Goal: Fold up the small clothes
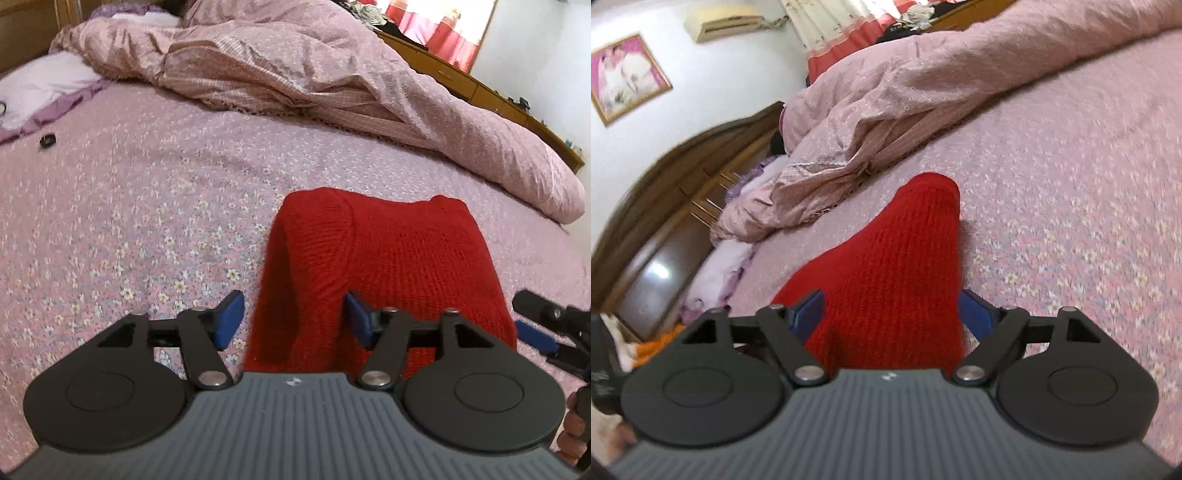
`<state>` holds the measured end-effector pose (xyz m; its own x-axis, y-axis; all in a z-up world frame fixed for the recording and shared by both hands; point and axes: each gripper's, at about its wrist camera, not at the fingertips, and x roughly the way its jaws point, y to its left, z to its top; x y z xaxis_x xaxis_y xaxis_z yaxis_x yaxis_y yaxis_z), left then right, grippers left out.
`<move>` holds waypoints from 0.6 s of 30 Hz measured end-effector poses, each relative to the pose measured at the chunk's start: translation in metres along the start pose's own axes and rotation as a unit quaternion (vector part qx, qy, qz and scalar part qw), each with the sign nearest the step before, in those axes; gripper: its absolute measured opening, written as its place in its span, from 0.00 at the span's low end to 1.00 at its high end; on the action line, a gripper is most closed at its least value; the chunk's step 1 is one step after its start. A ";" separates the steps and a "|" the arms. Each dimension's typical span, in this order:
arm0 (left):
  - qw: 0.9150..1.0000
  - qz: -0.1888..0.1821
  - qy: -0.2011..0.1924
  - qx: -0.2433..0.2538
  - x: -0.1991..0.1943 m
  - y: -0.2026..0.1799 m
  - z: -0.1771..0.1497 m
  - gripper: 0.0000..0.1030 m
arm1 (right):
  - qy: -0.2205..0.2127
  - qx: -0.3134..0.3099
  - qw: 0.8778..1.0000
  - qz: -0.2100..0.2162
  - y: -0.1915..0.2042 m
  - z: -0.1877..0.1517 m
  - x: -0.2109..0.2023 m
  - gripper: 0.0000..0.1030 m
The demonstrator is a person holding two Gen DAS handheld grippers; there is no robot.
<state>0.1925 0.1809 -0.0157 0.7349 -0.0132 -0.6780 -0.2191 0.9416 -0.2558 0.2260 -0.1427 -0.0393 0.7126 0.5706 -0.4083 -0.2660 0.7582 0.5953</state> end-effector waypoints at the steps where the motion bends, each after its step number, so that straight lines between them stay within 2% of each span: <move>1: 1.000 -0.004 0.003 -0.006 0.001 0.002 0.000 0.67 | 0.007 0.007 1.000 0.006 -0.004 0.000 0.000 0.80; 5: 0.999 -0.022 0.012 -0.028 0.007 0.011 -0.002 0.70 | 0.027 0.017 0.999 0.009 -0.014 -0.004 0.008 0.80; 11: 0.997 -0.048 0.022 -0.051 0.016 0.020 -0.002 0.72 | 0.043 0.054 0.997 0.046 -0.030 -0.007 0.021 0.82; 18: 0.995 -0.073 0.030 -0.061 0.024 0.025 -0.004 0.73 | 0.067 0.068 0.992 0.077 -0.037 -0.007 0.037 0.85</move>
<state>0.2021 0.2033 -0.0409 0.7256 -0.1702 -0.6667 -0.1915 0.8807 -0.4333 0.2578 -0.1476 -0.0812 0.5750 0.7199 -0.3887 -0.2684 0.6148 0.7416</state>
